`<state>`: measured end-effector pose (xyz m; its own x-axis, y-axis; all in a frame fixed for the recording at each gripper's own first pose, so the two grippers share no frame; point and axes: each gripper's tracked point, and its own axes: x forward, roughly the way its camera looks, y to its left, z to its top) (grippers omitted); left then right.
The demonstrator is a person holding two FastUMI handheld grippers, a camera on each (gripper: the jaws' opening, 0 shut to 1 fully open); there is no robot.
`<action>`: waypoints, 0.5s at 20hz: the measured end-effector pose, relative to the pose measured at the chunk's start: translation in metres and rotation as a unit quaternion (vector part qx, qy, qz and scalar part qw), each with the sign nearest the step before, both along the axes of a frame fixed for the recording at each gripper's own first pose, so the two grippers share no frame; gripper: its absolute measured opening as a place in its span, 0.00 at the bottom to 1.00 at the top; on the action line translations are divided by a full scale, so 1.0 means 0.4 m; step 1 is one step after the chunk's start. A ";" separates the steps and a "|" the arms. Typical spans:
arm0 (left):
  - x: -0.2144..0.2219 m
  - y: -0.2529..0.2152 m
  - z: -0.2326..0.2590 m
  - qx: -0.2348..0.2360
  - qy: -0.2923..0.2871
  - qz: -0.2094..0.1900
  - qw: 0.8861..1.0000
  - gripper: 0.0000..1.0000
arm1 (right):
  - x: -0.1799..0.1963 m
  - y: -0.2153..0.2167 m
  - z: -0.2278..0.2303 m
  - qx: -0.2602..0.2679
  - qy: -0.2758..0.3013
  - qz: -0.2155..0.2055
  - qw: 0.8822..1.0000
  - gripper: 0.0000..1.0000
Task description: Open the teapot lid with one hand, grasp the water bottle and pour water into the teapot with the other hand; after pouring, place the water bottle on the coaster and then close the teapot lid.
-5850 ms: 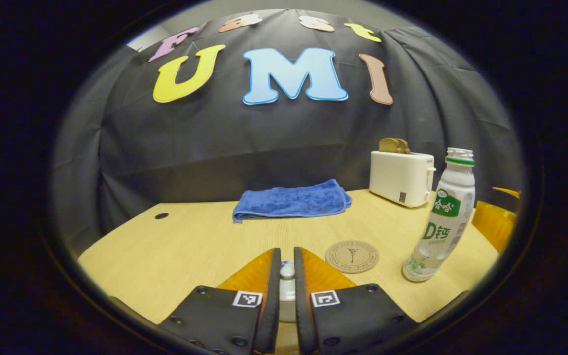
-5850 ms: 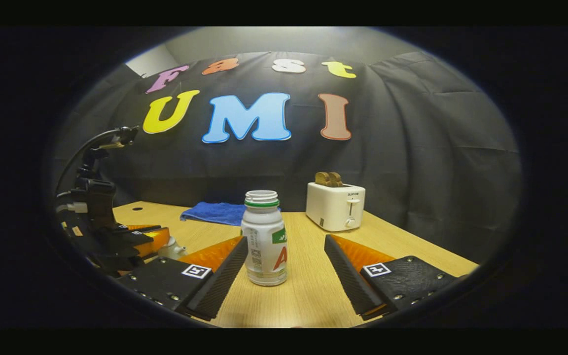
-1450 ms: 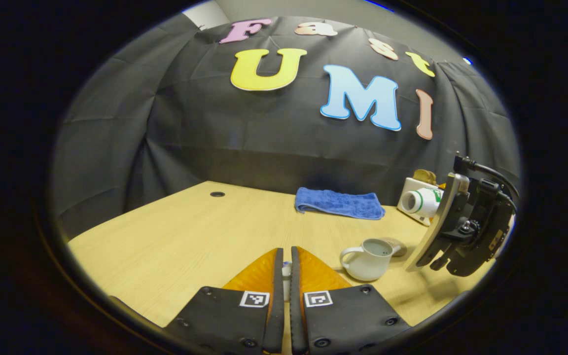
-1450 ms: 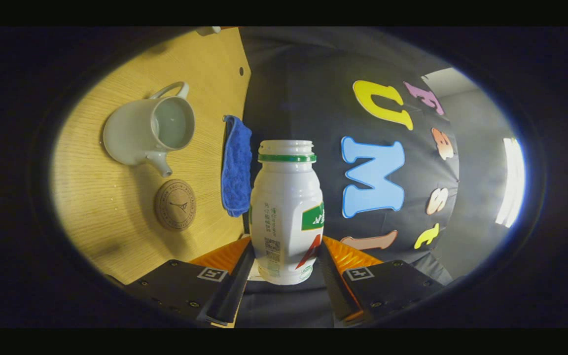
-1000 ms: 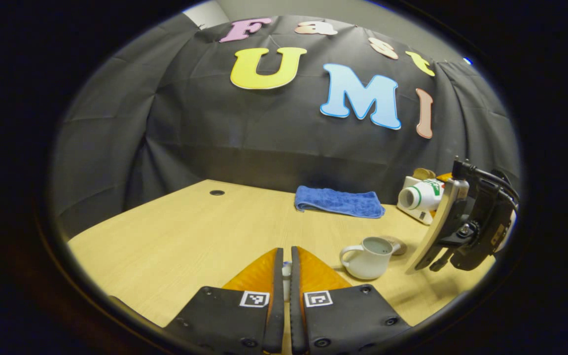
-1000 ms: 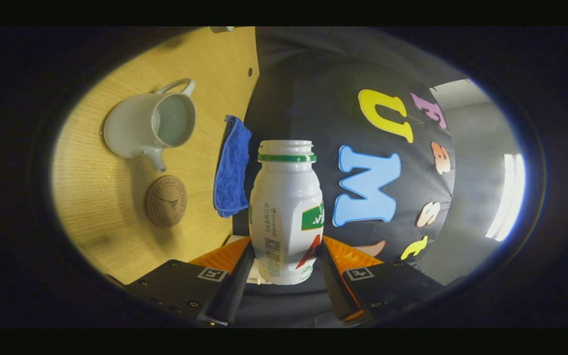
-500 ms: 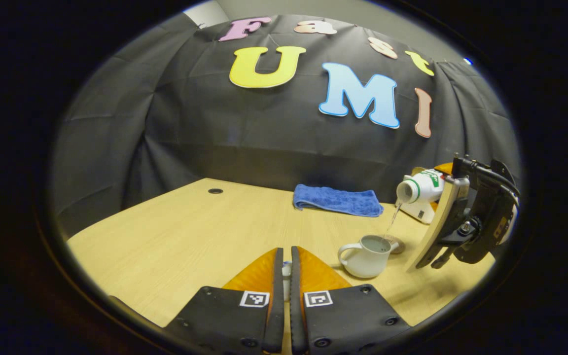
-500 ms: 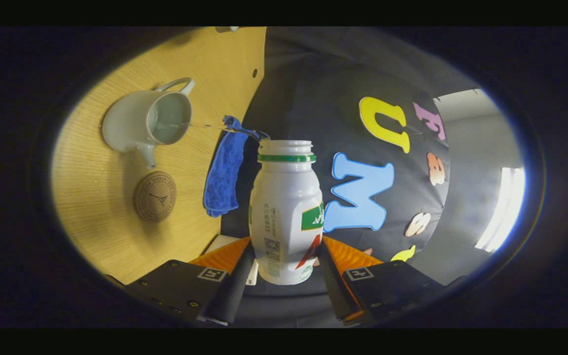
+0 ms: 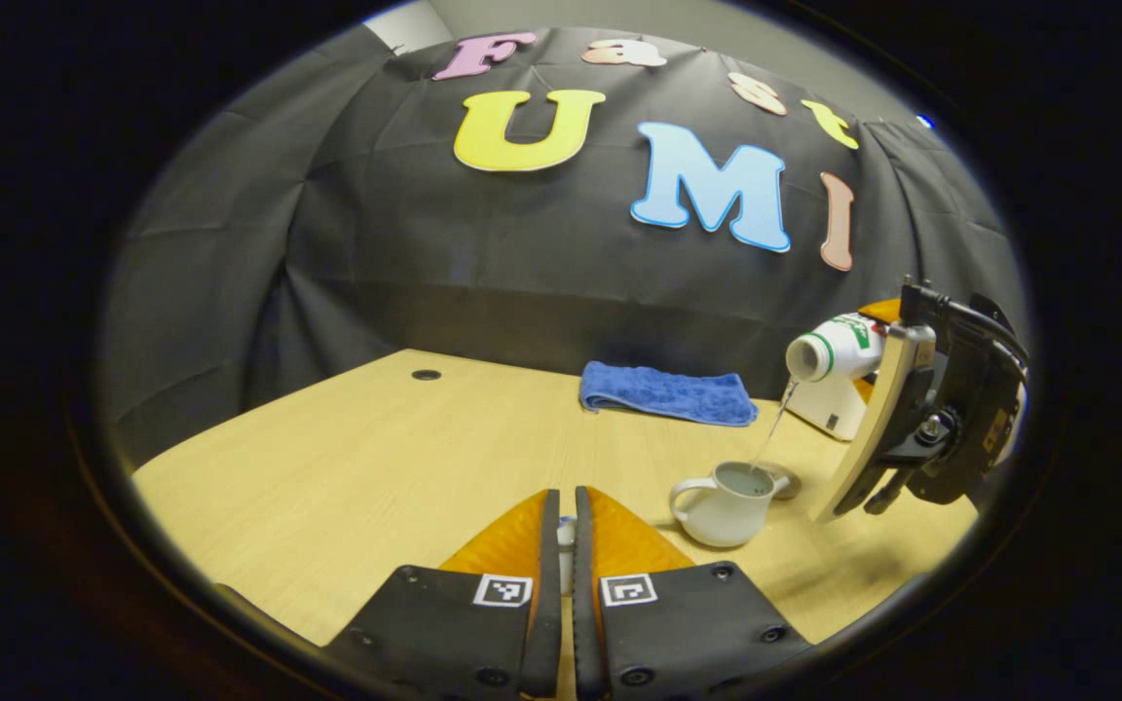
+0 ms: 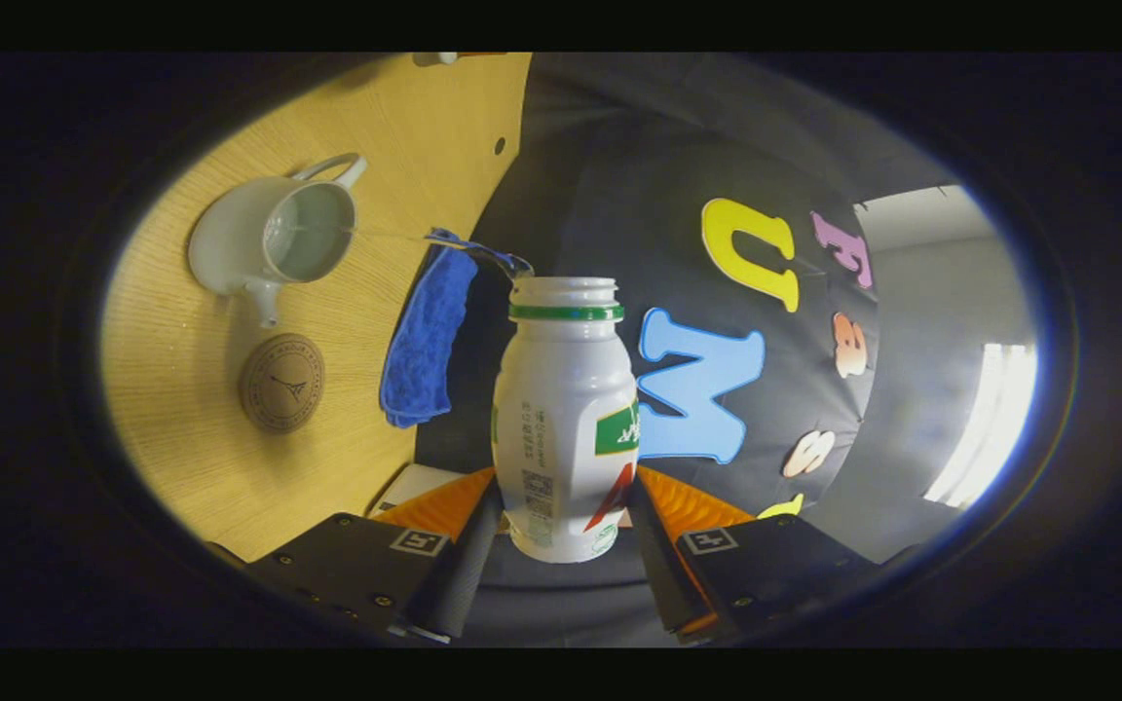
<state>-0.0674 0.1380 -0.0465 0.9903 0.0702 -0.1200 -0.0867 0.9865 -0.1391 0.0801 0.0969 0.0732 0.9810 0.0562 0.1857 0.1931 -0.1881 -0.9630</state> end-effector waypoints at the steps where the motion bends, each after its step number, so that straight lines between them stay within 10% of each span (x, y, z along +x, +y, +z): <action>1: 0.001 0.001 -0.001 0.000 0.000 0.000 1.000 0.16 | 0.000 0.002 0.006 -0.002 -0.002 0.001 1.000 0.72; 10: 0.000 0.000 -0.005 0.001 0.000 0.001 1.000 0.16 | -0.002 -0.004 0.046 -0.016 -0.014 0.002 1.000 0.72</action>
